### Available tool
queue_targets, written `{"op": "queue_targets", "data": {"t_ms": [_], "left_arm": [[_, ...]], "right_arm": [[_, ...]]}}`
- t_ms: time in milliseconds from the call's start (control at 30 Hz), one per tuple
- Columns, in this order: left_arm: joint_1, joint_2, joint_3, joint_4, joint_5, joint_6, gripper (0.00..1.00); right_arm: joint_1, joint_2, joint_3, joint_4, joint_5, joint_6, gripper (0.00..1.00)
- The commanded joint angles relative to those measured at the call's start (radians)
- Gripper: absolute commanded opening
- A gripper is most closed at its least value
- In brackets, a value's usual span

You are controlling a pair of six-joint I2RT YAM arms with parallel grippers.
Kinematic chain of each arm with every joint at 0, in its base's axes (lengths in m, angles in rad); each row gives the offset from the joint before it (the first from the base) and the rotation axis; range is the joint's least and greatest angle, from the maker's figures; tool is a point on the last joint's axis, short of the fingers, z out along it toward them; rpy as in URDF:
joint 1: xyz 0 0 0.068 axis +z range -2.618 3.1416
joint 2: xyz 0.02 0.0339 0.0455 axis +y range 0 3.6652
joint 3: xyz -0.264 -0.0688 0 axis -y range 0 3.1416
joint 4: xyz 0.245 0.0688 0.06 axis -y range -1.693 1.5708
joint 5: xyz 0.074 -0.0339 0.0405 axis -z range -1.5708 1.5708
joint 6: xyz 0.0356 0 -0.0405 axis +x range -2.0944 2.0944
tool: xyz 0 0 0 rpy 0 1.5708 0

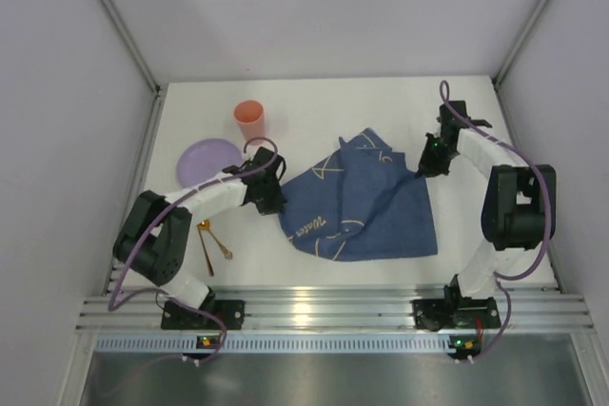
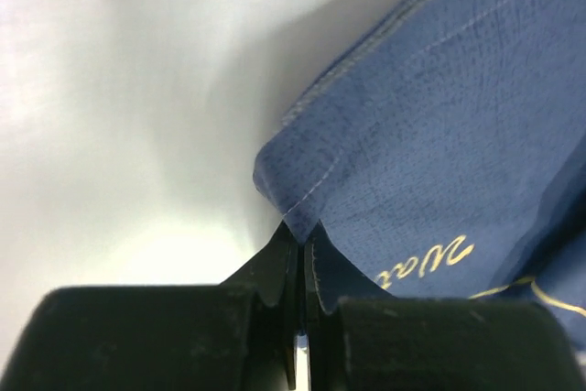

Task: Set the dinner table for one person

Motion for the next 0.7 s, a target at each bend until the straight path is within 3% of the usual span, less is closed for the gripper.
{"op": "queue_targets", "data": {"t_ms": [0, 100, 233, 433, 533, 667], "left_arm": [[0.038, -0.184, -0.077, -0.122, -0.177, -0.121, 0.00], [0.040, -0.334, -0.146, -0.208, -0.257, -0.198, 0.00], [0.038, -0.524, -0.249, -0.284, -0.252, -0.296, 0.00], [0.032, -0.670, -0.342, -0.447, -0.203, -0.417, 0.00], [0.023, -0.730, -0.373, -0.505, -0.182, -0.466, 0.00], [-0.026, -0.796, -0.373, -0.619, -0.213, -0.583, 0.00]], "right_arm": [[-0.047, -0.069, 0.017, -0.114, 0.196, -0.038, 0.00], [-0.073, -0.082, -0.026, -0.116, 0.239, -0.022, 0.00], [-0.072, -0.074, -0.074, -0.113, 0.232, -0.011, 0.00], [-0.056, -0.086, -0.155, -0.099, 0.248, 0.001, 0.01], [-0.055, -0.070, -0.168, -0.068, 0.227, -0.008, 0.06], [-0.049, -0.056, -0.128, -0.080, 0.225, 0.005, 0.00]]}}
